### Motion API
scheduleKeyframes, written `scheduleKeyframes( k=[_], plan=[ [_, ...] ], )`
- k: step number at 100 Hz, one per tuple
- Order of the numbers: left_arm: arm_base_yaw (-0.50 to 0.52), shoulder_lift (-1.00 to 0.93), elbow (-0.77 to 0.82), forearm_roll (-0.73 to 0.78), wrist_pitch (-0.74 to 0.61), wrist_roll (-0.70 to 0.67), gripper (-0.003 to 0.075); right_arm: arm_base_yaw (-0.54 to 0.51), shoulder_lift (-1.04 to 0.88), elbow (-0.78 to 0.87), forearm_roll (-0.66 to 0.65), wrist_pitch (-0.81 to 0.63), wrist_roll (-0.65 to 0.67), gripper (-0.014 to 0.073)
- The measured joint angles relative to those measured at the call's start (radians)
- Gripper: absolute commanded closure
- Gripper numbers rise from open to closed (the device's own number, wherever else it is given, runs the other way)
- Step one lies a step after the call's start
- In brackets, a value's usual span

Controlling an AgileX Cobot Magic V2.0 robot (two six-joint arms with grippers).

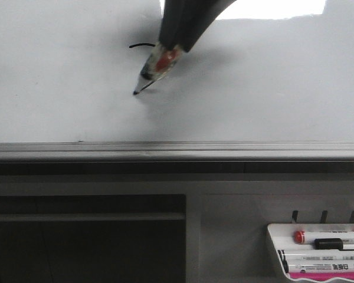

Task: Write number 2 on whiteboard

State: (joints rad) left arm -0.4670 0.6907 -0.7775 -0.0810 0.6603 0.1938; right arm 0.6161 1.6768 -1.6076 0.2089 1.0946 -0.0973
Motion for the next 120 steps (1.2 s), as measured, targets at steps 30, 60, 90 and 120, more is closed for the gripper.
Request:
scheduleKeyframes(
  k=[30,60,90,120],
  plan=[
    [0.000,0.000,0.000,0.009,-0.005,0.000,0.0227,-0.042,-0.045,0.048,-0.005,0.031,-0.001,0.0600],
    [0.000,0.000,-0.002,0.009,-0.041,0.021,0.0227,-0.007,-0.175,0.106,0.019,0.052,-0.062,0.0600],
    [0.000,0.119,-0.114,-0.101,0.160,0.223,0.0227,0.018,-0.321,0.108,0.031,0.146,-0.115,0.0600],
    [-0.147,0.332,-0.167,-0.291,0.234,0.536,0.0227,0.018,-0.381,0.108,0.031,0.164,-0.338,0.0600]
  ],
)
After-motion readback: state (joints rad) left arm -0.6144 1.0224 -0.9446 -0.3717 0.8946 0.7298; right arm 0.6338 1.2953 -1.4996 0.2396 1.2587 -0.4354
